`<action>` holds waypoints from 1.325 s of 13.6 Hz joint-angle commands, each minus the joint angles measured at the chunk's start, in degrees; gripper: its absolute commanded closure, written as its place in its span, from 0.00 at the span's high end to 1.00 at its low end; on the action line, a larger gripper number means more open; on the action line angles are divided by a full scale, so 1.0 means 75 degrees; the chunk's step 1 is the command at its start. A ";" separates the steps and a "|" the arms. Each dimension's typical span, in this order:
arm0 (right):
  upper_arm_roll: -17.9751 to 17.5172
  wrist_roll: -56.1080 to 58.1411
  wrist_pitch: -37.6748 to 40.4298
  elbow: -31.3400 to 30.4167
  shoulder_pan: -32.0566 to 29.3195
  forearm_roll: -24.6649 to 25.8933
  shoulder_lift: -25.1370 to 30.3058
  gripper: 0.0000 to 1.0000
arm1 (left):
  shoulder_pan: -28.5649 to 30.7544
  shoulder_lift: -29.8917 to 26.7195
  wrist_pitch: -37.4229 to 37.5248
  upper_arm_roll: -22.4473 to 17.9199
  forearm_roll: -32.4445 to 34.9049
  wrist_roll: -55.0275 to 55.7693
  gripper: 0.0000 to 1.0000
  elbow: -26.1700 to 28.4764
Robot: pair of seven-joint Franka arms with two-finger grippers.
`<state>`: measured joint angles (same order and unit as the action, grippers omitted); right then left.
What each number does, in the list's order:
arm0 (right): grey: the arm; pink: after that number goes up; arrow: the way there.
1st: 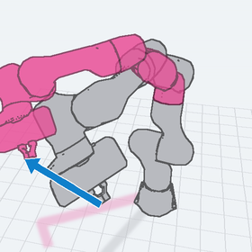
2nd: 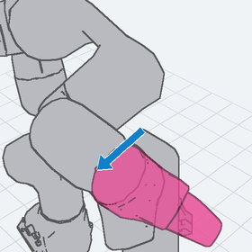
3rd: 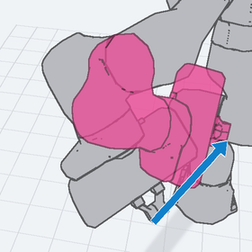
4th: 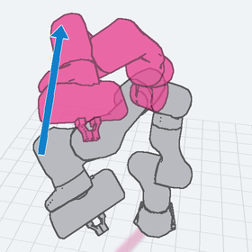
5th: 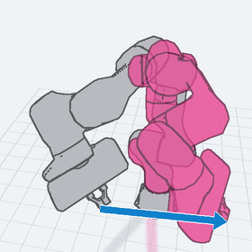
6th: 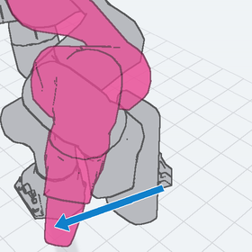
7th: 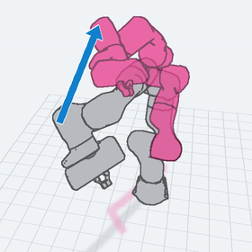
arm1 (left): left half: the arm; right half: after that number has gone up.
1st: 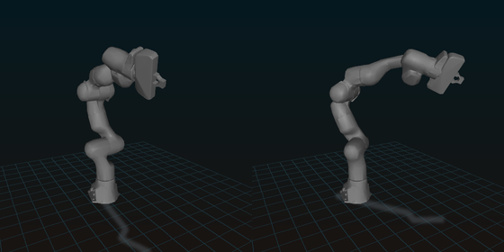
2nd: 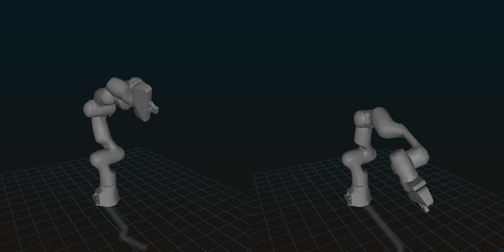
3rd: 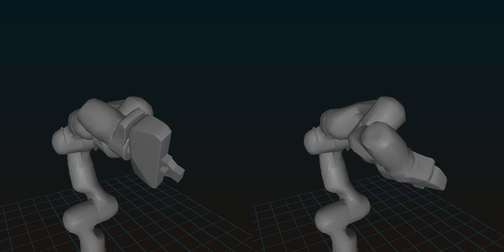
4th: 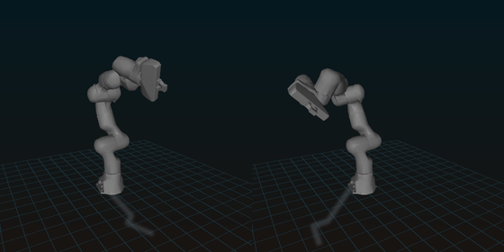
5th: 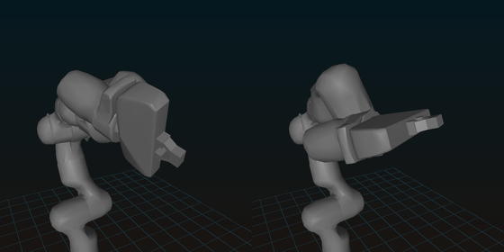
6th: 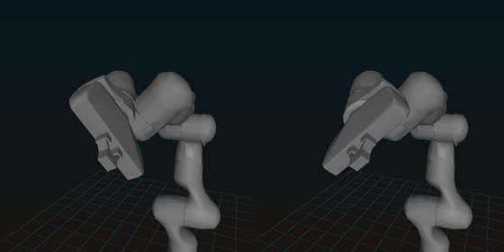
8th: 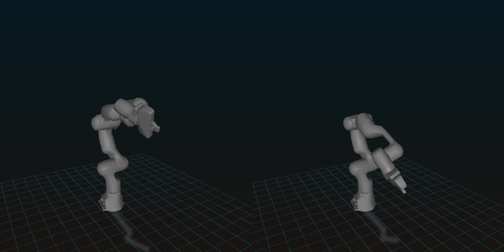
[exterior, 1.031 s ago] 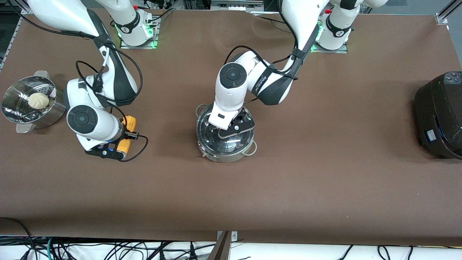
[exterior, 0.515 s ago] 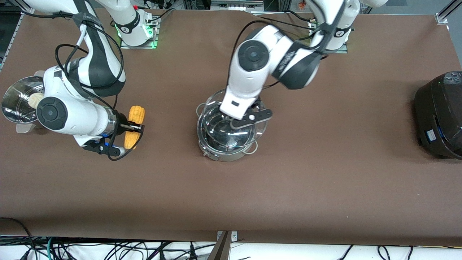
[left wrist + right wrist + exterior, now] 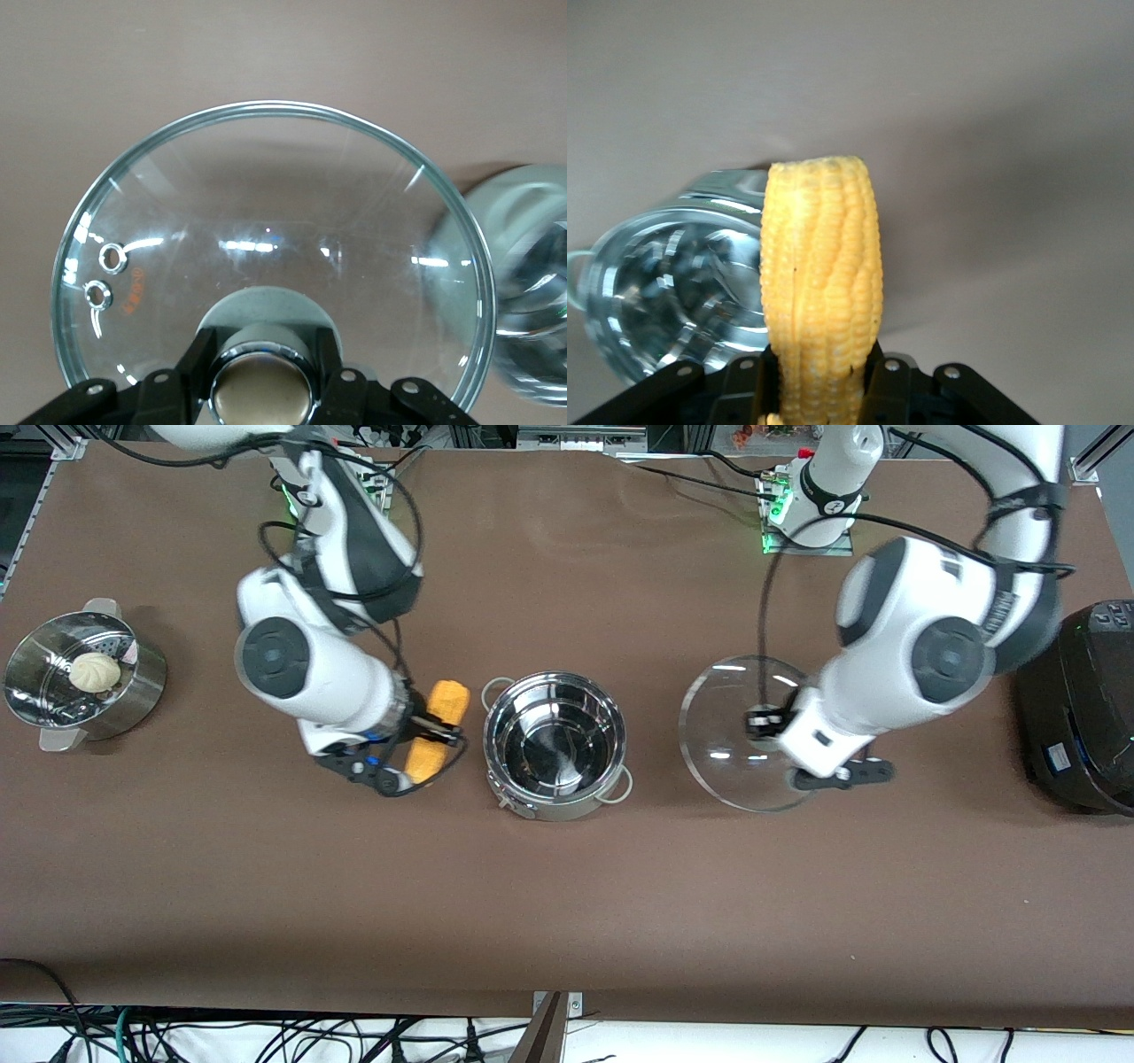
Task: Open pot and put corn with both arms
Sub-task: 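Lift the glass lid with the left gripper while the right gripper lifts the corn, then lower the corn into the pot while the left gripper sets the lid down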
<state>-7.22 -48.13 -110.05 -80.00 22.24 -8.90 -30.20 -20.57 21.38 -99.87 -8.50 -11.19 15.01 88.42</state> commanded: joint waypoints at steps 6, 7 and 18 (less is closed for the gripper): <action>0.0048 -0.1705 -0.1745 0.0307 0.1545 0.0224 -0.1527 0.04 | 0.0879 -0.0111 -0.5817 -0.0227 -0.0184 -0.3547 0.00 0.4626; 0.0048 -0.1704 -0.1745 0.0307 0.1581 0.0435 -0.1644 0.04 | 0.0867 -0.0004 -0.5867 -0.0227 -0.0195 -0.3548 0.00 0.4675; 0.0072 -0.1646 -0.1862 0.0307 0.1593 0.0964 -0.1543 1.00 | 0.0796 -0.1182 -0.4255 -0.0238 -0.0172 -0.3466 1.00 0.4979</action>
<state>-6.97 -60.32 -125.12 -77.93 34.03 -2.02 -45.17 -14.40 20.94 -137.81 -9.74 -11.27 -9.81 123.36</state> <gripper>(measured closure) 0.308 0.013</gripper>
